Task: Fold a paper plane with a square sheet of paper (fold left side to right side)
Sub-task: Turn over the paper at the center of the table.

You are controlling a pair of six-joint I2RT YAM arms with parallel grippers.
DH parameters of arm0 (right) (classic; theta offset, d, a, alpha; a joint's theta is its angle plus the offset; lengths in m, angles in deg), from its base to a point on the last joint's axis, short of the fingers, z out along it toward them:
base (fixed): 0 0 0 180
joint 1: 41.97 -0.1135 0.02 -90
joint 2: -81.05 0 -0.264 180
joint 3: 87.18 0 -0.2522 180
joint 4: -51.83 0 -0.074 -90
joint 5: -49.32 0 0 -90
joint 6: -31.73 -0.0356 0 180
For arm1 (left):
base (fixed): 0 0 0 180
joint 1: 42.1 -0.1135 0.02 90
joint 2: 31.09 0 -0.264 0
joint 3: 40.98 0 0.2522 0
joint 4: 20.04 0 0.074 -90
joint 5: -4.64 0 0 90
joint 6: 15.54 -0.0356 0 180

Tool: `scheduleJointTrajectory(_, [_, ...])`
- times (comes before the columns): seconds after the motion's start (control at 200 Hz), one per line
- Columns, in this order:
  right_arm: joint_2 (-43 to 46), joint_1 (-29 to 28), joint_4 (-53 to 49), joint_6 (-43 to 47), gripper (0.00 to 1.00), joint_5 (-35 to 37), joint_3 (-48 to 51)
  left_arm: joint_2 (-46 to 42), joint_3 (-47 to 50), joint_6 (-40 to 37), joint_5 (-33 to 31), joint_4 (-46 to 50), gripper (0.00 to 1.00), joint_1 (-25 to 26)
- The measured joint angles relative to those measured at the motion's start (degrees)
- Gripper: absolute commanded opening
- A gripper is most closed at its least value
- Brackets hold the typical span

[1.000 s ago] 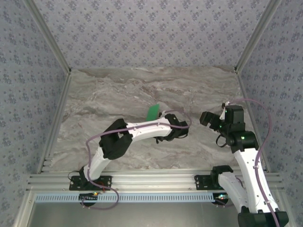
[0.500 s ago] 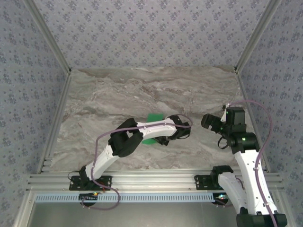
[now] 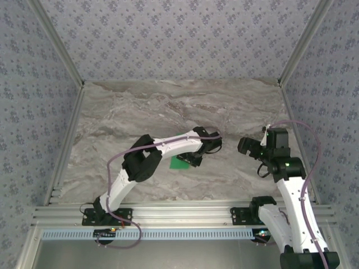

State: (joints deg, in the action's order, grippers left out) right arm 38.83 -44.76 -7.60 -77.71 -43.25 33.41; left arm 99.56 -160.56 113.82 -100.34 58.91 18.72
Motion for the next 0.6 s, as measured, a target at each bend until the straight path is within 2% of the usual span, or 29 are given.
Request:
scheduleJointTrajectory(0.24, [-2.91,0.04,1.77,0.48,1.00,-4.28,2.21,-7.72,7.30,-0.55,9.29,-14.49,0.61,-0.79])
scheduleJointTrajectory(0.385, [-4.96,0.04,4.44,0.50,1.00,-9.27,4.02,-14.01,12.39,-0.61,12.07,-19.82,0.67,-2.47])
scheduleJointTrajectory(0.6, [-10.45,-1.22,11.76,0.39,0.92,-19.15,7.04,-25.92,25.07,0.15,14.91,-28.50,0.71,-5.84])
